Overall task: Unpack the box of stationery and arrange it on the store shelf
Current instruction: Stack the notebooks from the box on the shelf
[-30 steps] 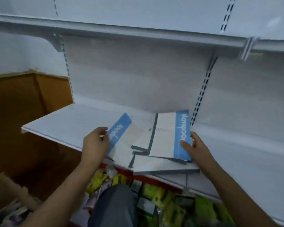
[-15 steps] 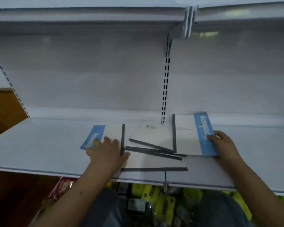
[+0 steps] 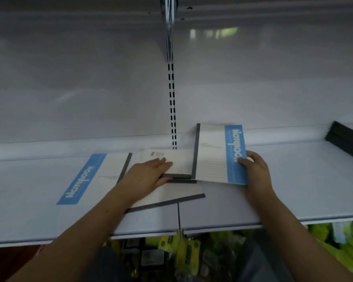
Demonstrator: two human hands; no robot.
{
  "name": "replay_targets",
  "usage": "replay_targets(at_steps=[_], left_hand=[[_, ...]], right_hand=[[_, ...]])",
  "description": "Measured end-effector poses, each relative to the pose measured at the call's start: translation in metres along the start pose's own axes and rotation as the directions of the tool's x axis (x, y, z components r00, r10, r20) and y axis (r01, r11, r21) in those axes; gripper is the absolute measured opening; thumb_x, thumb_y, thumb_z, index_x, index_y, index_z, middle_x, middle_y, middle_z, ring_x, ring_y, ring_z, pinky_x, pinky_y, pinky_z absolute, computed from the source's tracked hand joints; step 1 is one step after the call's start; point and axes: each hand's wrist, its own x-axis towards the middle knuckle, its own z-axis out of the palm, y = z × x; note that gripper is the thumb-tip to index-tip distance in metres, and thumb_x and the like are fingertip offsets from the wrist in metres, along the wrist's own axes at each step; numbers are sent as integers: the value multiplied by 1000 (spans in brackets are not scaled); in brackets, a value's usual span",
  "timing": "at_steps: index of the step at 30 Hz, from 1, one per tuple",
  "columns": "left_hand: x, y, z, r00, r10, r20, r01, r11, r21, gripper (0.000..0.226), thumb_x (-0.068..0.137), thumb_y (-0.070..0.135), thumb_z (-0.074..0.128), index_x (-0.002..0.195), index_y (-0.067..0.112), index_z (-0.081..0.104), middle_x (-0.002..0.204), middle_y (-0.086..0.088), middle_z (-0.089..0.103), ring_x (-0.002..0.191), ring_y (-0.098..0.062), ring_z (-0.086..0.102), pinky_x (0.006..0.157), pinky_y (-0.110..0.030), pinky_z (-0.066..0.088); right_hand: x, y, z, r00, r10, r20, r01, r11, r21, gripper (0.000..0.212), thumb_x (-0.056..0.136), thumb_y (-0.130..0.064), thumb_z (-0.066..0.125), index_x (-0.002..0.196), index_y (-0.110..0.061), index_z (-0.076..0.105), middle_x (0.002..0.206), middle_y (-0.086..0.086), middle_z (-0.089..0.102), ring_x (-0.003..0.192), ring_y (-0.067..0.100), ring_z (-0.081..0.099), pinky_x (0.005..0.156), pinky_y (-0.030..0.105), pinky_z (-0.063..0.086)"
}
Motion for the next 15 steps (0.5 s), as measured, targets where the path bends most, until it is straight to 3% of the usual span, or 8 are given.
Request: replay_targets(at_steps=[2,3,5,8,10,12,14,15], left_hand=[[2,-10,6,992,1,-122,4,999,41,39,96,31,57,132,16,61,120,-10,70,98,-26,71,71,-34,58],[3,-14,6,992,-56,-114,60,998,30,41,93,24,63,133,18,60,117,-9,71,94,-27,71,71,-34,56],[6,-25,2,967,-220,-126,217,975,-35,35,96,29,57,131,22,61,113,-5,72,94,-27,69,75,-33,51],[11,-34,-11,880,-441,-176,374,872,-315,33,102,43,44,113,24,69,92,1,72,79,-17,64,64,-28,42],[18,-27,-29,826,-547,-135,380,717,-584,33,102,42,46,114,22,68,96,6,68,81,-13,62,67,-26,45],[26,-10,-48,800,-599,-31,322,472,-821,24,101,41,47,112,27,65,100,11,66,82,-4,64,68,-16,49],[32,12,-64,793,-600,102,281,212,-936,19,100,45,47,100,34,62,92,18,67,76,7,65,68,-9,50],[34,22,-65,796,-582,164,289,127,-949,20,99,49,45,97,36,60,90,19,67,75,8,65,69,-9,50]], right_hand=[[0,0,-1,1000,-22,8,22,1000,-11,16,93,-13,56,108,-12,61,94,2,68,79,17,64,64,29,48],[1,0,-1,1000,-26,8,26,1000,-7,17,93,-13,56,109,-11,61,95,2,68,79,17,64,64,29,47],[2,0,-2,1000,-19,-9,19,999,31,17,93,-12,55,109,-11,61,95,3,67,77,17,63,64,29,48],[3,-1,-4,1000,-6,-27,9,993,113,17,95,-11,53,111,-14,59,95,4,66,76,16,63,63,30,49],[3,-1,-4,1000,-4,22,1,991,132,19,96,-13,53,115,-14,57,96,3,68,79,17,65,64,31,51],[2,0,-1,994,-23,110,8,991,133,19,96,-15,56,115,-15,57,100,4,71,83,20,69,69,36,55],[-1,3,5,983,-71,169,60,996,70,17,96,-17,58,113,-15,56,103,4,72,88,18,71,74,35,56],[-3,3,8,978,-102,181,100,995,21,16,96,-17,58,111,-14,55,103,2,71,88,11,70,73,28,55]])
